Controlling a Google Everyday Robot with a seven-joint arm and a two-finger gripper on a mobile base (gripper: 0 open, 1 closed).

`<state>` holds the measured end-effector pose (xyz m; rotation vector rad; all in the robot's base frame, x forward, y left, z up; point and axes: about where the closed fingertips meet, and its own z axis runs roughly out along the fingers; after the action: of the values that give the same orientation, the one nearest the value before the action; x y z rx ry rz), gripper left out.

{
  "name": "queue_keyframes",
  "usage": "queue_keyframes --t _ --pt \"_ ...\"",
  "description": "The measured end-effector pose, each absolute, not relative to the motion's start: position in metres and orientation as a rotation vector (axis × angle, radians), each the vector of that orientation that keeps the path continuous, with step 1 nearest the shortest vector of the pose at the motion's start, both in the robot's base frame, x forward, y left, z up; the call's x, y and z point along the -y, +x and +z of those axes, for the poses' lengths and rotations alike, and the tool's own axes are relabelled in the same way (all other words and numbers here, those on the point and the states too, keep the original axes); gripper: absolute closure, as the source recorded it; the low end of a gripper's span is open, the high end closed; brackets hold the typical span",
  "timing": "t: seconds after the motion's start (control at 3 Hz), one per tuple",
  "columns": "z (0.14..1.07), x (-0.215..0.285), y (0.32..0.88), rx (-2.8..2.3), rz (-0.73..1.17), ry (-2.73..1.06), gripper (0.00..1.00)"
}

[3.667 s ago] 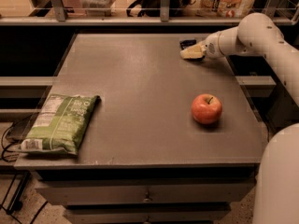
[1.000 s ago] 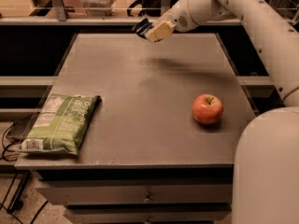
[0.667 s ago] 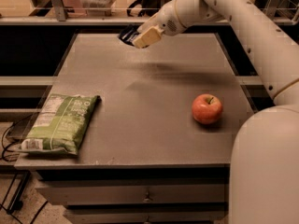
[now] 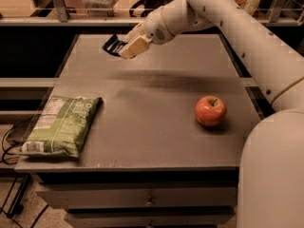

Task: Move rxbar blueberry near green jalapeno chip bag

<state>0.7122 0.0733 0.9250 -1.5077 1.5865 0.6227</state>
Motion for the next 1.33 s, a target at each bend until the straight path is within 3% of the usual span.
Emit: queue_keyframes --t 1.0,1.33 --pt "0.875 -0.137 0.651 -1.566 0.764 -1.721 0.97" --pt "0.853 -0.149 0.626 -1.58 0.86 -1.708 0.79"
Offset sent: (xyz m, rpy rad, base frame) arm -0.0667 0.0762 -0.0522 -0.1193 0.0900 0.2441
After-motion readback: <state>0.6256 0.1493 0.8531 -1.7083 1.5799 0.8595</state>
